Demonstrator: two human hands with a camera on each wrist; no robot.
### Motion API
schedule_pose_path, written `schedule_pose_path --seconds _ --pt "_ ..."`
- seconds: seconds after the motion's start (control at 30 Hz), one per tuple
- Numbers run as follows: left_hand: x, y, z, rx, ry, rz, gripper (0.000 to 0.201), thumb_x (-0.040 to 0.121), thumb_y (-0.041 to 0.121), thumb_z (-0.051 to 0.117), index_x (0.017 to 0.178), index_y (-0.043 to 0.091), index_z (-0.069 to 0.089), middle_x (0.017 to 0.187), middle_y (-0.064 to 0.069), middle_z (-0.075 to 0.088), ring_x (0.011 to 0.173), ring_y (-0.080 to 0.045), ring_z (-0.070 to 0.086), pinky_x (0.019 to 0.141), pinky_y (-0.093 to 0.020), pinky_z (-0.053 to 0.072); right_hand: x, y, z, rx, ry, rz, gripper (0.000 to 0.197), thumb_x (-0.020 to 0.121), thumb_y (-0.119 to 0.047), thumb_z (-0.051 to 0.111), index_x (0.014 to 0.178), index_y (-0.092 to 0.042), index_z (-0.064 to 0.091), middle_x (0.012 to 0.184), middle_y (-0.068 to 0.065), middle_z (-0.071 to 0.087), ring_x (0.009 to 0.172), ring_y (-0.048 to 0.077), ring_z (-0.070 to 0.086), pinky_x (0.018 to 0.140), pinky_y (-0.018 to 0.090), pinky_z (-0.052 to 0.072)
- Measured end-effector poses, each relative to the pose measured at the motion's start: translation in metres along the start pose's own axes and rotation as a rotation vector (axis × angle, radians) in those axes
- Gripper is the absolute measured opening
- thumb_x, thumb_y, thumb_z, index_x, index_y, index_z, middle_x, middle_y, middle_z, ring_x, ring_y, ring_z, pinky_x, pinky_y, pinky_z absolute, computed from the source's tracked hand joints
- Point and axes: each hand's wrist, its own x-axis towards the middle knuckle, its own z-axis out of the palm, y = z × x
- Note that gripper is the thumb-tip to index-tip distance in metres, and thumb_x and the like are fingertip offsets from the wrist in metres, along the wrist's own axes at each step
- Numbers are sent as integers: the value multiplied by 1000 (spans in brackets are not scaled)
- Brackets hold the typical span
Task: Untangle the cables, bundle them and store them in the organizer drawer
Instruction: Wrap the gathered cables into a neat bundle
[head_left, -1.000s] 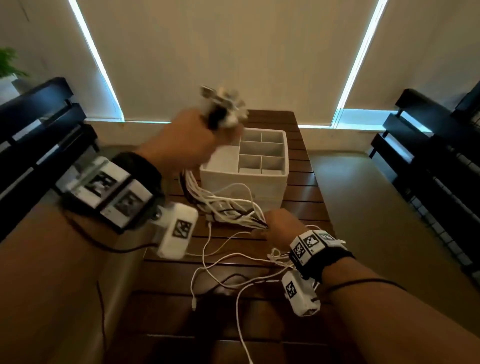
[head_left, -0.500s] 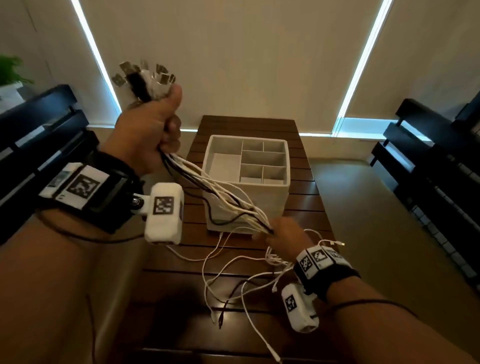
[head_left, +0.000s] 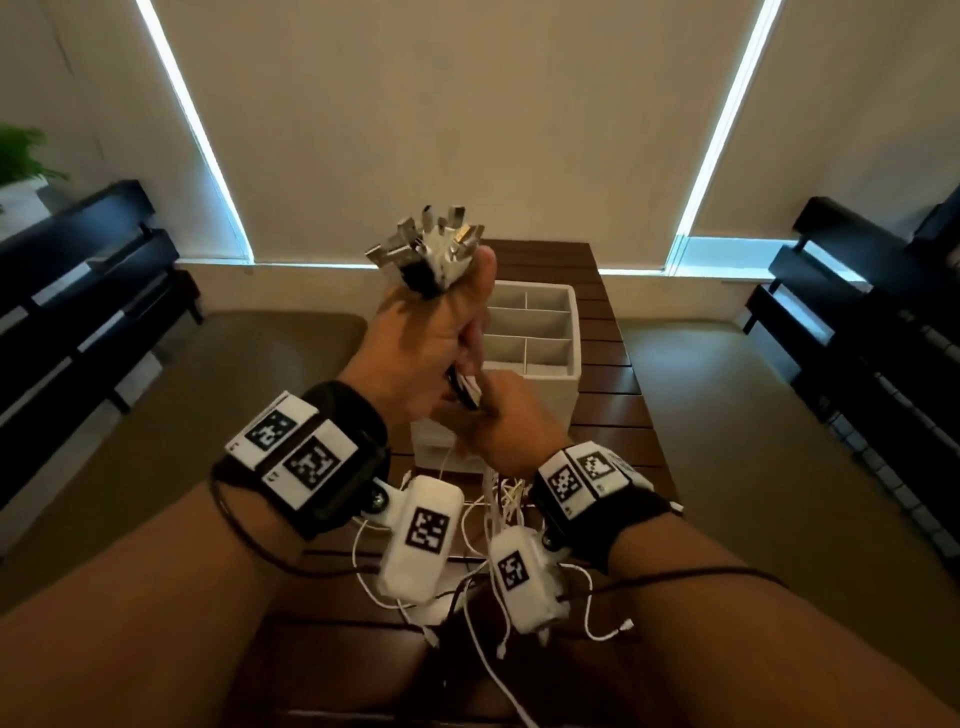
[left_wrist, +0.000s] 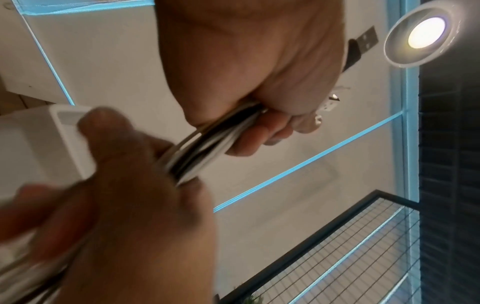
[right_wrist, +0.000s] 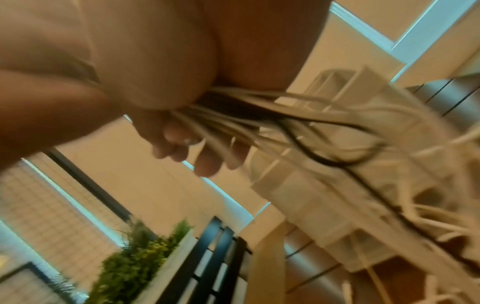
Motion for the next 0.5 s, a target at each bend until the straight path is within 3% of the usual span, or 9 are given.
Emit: schedule_pose_path --seconds 0.1,0.2,0.4,0.5 --pt "1 17 -11 -34 -43 22 28 91 38 58 65 27 54 50 3 40 38 -9 31 39 -22 27 -8 18 2 6 -50 29 26 89 -31 64 67 -26 51 55 -3 56 51 18 58 57 39 51" --pt "0 30 -21 47 -22 39 31 92 36 58 65 25 50 48 2 36 37 -10 25 40 -22 20 -13 32 3 17 -55 84 30 89 -35 64 63 -29 51 54 0 56 47 17 56 52 34 47" --pt "0 46 -44 320 67 92 33 91 41 59 62 27 53 54 -7 38 45 -18 27 39 -20 23 -20 56 0 -83 -118 185 20 89 -30 65 72 -23 59 68 9 66 61 23 65 63 37 55" --pt "-3 50 -56 453 79 105 31 91 42 61 68 25 50 57 -10 41 40 -13 34 39 -19 27 -28 70 -1 -173 -129 195 20 89 -33 64 71 -26 59 63 0 63 59 19 65 61 35 54"
